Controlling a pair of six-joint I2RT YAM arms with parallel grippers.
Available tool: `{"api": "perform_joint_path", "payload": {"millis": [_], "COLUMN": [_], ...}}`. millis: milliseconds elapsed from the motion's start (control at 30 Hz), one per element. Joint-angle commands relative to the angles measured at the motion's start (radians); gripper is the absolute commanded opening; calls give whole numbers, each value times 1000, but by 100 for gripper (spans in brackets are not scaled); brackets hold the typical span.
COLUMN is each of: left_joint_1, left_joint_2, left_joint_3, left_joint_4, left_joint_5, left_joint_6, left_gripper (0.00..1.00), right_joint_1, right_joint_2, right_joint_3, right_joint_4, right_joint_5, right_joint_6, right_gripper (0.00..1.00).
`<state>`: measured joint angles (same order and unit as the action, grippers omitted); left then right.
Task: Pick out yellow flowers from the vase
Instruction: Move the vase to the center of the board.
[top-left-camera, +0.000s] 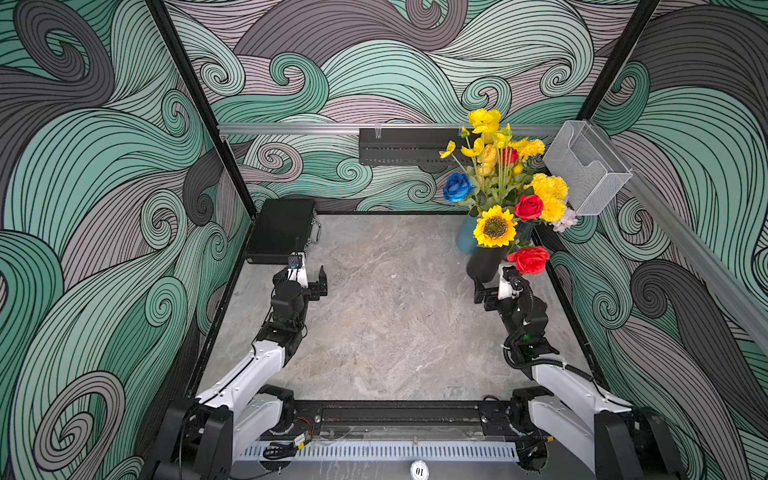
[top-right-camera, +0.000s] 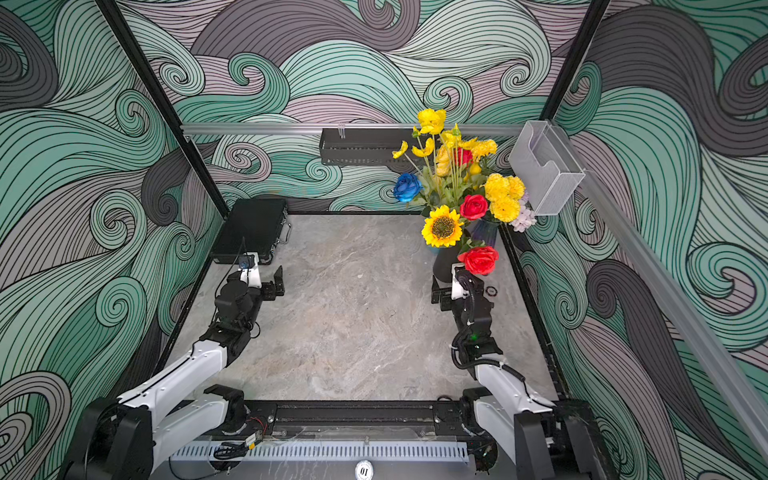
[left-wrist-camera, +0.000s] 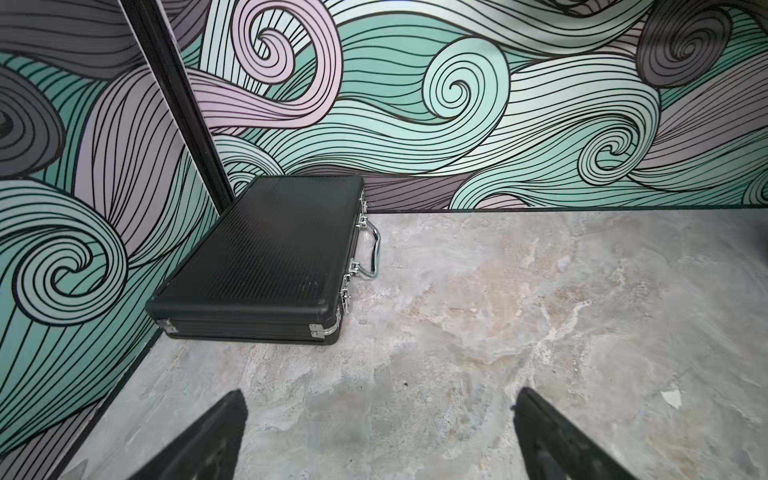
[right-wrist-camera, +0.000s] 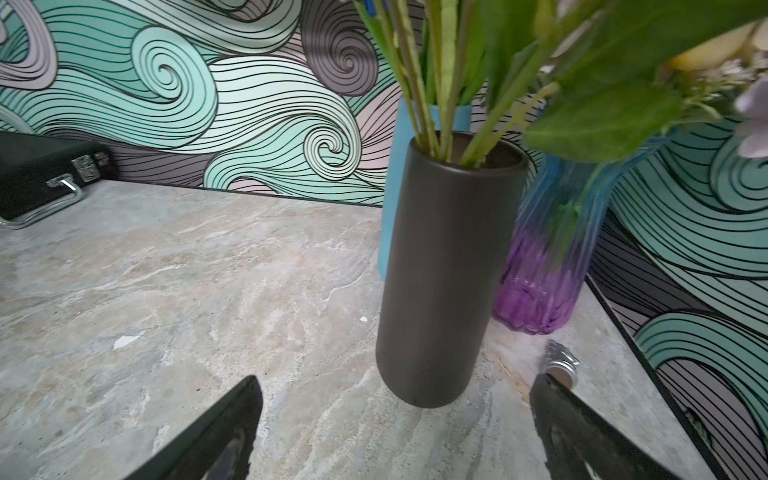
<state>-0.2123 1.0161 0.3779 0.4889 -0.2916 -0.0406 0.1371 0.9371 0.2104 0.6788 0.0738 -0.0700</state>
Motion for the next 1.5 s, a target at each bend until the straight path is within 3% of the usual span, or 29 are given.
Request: {"api": "perform_joint_path", "payload": {"millis": [0, 200, 333, 433, 533, 767, 1467], "left_joint_1": [-5, -4, -4, -3, -4, 1, 5], "left_joint_2": [20, 33, 43, 56, 50, 37, 43], "left_joint_3": [55, 62, 21, 24, 22, 0, -33], "left_joint_4": [-28, -13, 93, 99, 88, 118, 154], "left_joint_5": [6, 65, 90, 106, 102, 103, 80], "left_joint_6": [-75, -117, -160, -186, -204, -235, -224], "left_gripper": [99, 99, 98, 99, 99, 99, 99], "right_joint_1": [2, 1, -3, -4, -4, -5, -54], "right_joint_2": [-44, 14, 83, 142, 187, 297, 548], "right_joint_3": [0, 61, 139, 149, 224, 307, 443], "right_joint_4": [-44, -48, -110, -40, -134, -140, 55], "right_joint_5": [50, 31, 113, 37, 29, 114, 103], "right_joint_6": [86, 208, 366, 296, 253, 128, 34], "right_gripper": [99, 100, 99, 100, 99, 99, 100]}}
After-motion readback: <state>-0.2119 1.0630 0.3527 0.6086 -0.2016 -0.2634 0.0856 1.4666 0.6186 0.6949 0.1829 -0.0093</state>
